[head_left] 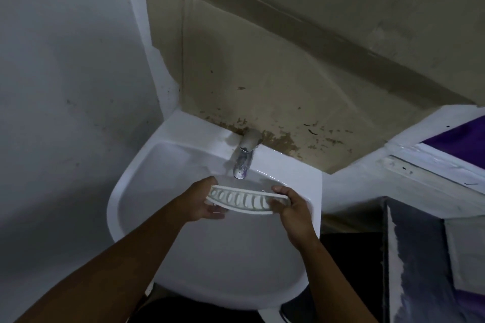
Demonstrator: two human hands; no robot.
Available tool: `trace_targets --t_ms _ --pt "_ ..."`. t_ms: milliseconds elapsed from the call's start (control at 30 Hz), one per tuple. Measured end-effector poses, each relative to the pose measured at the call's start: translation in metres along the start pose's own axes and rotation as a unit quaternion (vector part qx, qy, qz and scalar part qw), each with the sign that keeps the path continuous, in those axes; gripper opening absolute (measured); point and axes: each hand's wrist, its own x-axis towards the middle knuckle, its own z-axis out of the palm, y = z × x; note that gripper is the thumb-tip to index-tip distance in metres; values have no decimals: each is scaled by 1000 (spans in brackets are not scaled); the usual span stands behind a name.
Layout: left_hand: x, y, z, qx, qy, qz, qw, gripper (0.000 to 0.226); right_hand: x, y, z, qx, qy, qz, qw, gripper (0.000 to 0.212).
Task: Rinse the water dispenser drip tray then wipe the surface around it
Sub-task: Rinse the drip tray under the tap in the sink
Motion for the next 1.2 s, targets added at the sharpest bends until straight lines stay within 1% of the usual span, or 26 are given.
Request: trace_targets --t_ms 67,133,200,267,300,333,367,433,467,500,567,633,667,733,800,833,867,900,933,1000,1033,1067,1100,1133,1167,1200 --pt "-2 -2 -7 -18 -11 20 1000 21 3 -1 7 -21 -3 -11 1000 27" --pt "-1 -4 -15 -44 -8 64 997 15 8 3 16 -41 -13 -21 999 26" --pt "-1 -4 -20 -80 21 103 991 15 11 2 29 -10 -37 29 999 25" --pt "-2 -4 -26 -79 67 139 985 16 13 -3 44 50 -64 110 991 29" --pt "-4 -5 -30 -74 82 154 982 16 15 -6 51 66 -73 131 986 33" --pt "-7 -5 -33 -62 88 164 981 16 16 -9 59 64 -78 138 985 38" --pt "-10 -7 -37 -49 82 169 981 16 18 -9 67 41 -81 130 987 50" --pt "-19 -11 -40 1 47 164 985 16 19 -15 82 -42 -97 117 987 83" --pt "-25 -12 -39 25 24 153 988 20 20 -18 89 -78 -107 116 984 96" --pt "-30 -14 -38 32 3 142 989 24 18 -21 95 -96 -111 119 982 102" --pt "-37 -18 -36 11 -14 132 991 21 18 -24 105 -78 -111 127 983 100" --pt "-41 -20 -39 17 2 144 989 16 24 -20 113 -44 -111 118 986 94" --pt "-43 -20 -41 38 10 155 987 17 25 -17 116 -40 -96 113 988 91" --pt "-47 -21 -43 98 8 173 980 25 36 -7 121 -24 -49 115 992 76" --pt "-51 -22 -42 209 13 201 957 31 41 -8 124 8 -1 150 989 43" --pt "-52 -23 -41 257 26 214 942 33 45 -9 124 30 8 169 985 33" --pt "-51 -23 -41 280 37 220 934 35 48 -9 125 46 -10 189 981 35" --pt "-50 -22 -41 285 47 217 932 37 51 -9 124 57 -38 202 977 49" --pt "-50 -22 -41 269 52 207 939 39 50 -10 123 54 -69 206 975 69" --pt "-51 -18 -43 205 50 187 959 40 58 1 121 21 -128 203 970 105" --pt "-52 -17 -44 189 48 183 964 41 53 -3 119 3 -155 202 967 112" --pt "-52 -17 -45 202 52 187 960 41 49 -8 115 -11 -180 197 964 107" --pt "-52 -18 -46 236 62 197 949 40 44 -14 112 -13 -208 190 959 91" --pt "-51 -19 -46 276 75 213 934 39 39 -19 110 -4 -224 188 956 68" --pt "-51 -20 -45 310 87 228 919 36 39 -20 109 17 -220 187 957 49" --pt "-51 -21 -43 331 93 244 907 34 41 -19 109 29 -188 181 965 38"
